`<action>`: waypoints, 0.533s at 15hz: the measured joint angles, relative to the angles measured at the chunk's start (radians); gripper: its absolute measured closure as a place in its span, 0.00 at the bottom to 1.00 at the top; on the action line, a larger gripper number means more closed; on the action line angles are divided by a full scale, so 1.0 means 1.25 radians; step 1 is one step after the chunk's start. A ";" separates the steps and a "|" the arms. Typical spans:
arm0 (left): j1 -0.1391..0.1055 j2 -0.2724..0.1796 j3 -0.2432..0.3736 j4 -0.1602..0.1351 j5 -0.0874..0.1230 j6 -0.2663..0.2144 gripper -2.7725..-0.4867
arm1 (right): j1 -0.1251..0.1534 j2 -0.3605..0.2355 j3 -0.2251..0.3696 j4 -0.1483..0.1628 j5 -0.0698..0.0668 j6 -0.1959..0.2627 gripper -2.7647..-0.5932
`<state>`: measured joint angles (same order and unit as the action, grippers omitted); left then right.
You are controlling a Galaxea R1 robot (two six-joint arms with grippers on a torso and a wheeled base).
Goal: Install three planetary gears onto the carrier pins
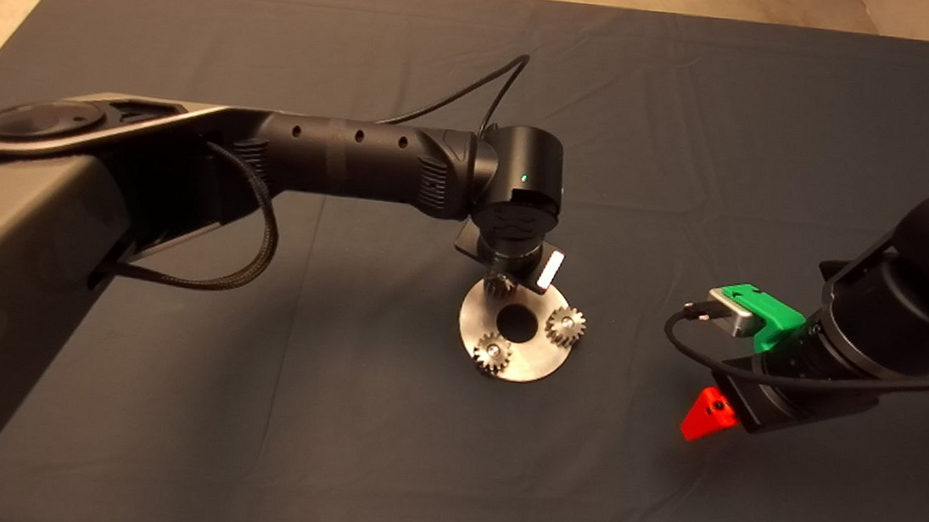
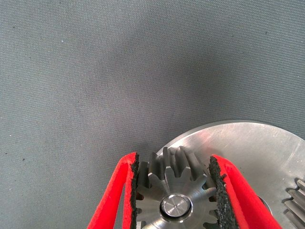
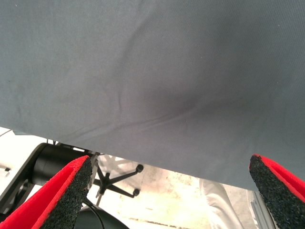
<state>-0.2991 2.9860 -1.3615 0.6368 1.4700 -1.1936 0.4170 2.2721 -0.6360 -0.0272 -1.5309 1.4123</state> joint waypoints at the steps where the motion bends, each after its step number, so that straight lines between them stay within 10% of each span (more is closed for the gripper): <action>1: 0.000 0.000 0.000 0.000 0.000 0.000 0.85 | -0.002 0.000 0.000 0.000 -0.001 0.000 0.14; 8: 0.000 0.000 0.000 -0.001 -0.001 -0.001 0.79 | -0.002 0.000 0.000 0.000 -0.001 0.003 0.14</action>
<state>-0.2991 2.9855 -1.3615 0.6359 1.4691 -1.1945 0.4147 2.2721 -0.6360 -0.0272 -1.5326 1.4157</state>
